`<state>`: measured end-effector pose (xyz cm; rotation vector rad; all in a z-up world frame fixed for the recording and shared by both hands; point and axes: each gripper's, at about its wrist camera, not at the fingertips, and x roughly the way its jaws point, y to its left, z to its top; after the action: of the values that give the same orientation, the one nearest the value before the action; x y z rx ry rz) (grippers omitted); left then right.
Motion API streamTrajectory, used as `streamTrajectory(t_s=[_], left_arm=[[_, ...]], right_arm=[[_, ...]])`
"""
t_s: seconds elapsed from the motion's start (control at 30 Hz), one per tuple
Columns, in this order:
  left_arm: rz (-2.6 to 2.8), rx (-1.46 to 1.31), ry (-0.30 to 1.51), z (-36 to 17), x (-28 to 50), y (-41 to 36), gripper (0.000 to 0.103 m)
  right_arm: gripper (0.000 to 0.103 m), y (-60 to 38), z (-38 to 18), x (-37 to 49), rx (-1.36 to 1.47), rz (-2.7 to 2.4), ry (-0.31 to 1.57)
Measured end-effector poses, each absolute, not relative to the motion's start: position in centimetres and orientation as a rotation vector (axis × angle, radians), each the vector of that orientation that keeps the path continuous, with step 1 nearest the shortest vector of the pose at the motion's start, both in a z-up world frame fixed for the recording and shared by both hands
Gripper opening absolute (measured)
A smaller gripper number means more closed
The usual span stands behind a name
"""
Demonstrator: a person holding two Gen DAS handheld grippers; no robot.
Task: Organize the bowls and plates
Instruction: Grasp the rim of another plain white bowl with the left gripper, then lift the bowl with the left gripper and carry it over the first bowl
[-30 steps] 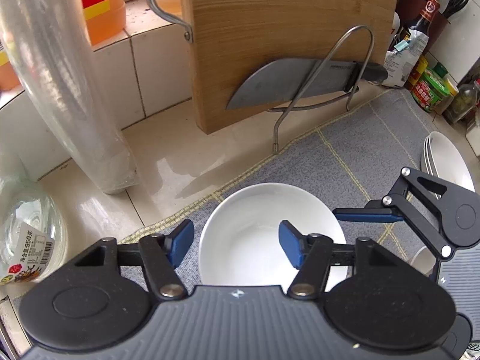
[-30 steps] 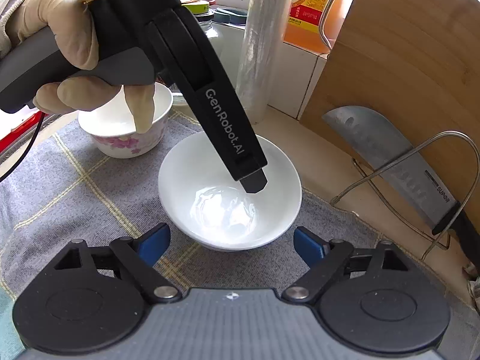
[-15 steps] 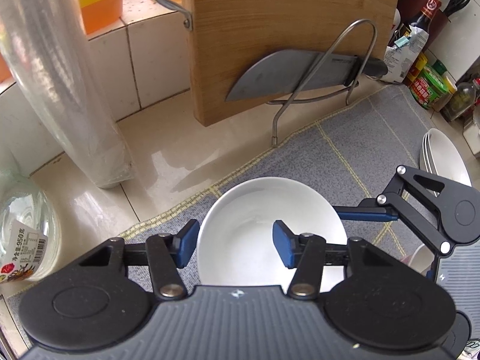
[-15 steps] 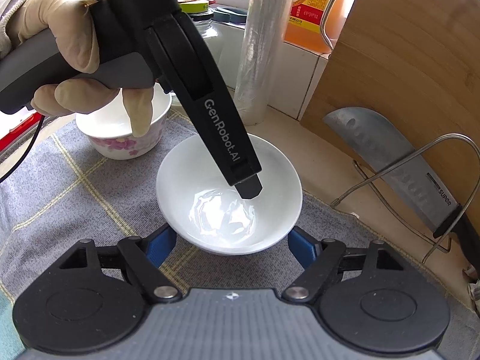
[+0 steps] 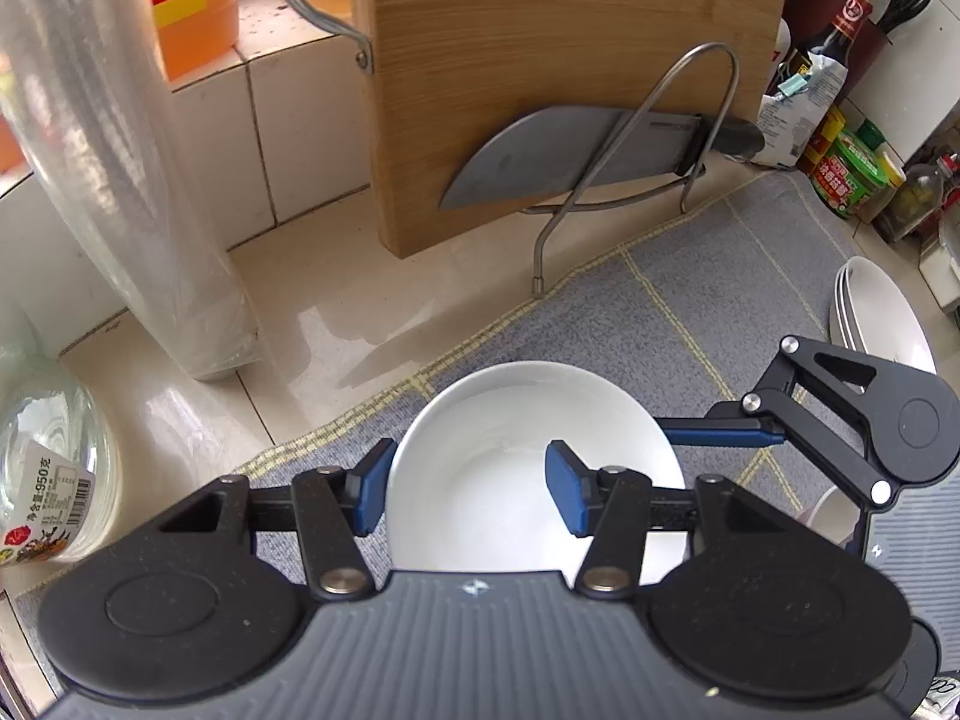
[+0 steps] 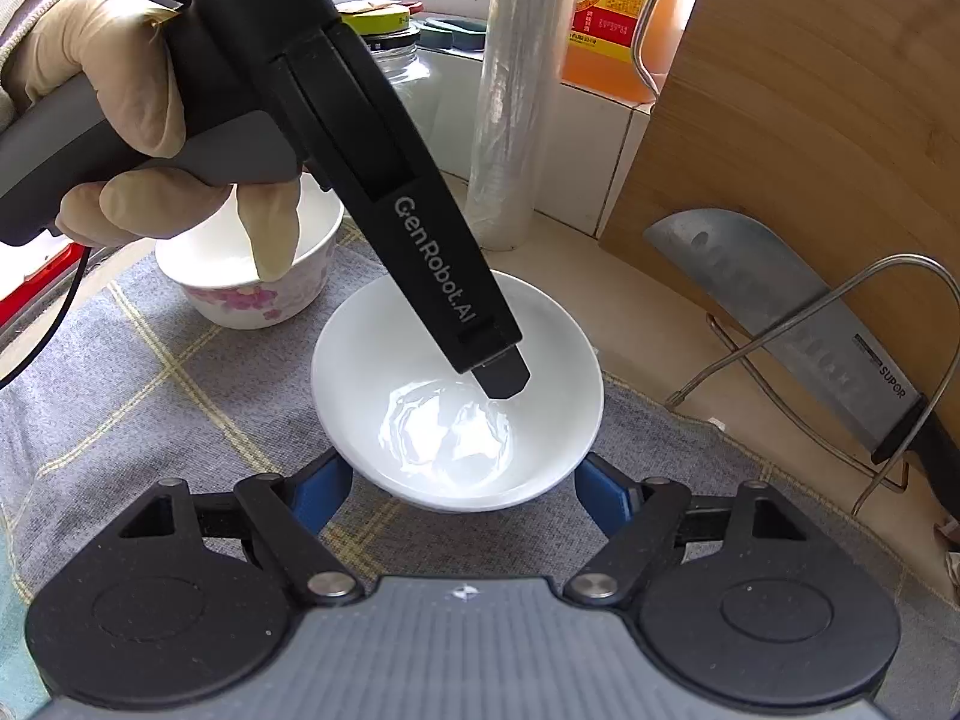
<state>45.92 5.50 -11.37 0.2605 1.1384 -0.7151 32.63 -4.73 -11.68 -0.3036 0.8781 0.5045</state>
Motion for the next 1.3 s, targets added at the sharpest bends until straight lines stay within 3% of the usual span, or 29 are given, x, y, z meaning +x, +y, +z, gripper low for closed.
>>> streamTrajectory(t_s=[1.3], left_arm=[[-0.724,0.266,1.136,-10.2,44.7,6.2,0.053]], right_arm=[[0.085,-4.7,-10.9,32.2,-0.279,0.501,0.878]])
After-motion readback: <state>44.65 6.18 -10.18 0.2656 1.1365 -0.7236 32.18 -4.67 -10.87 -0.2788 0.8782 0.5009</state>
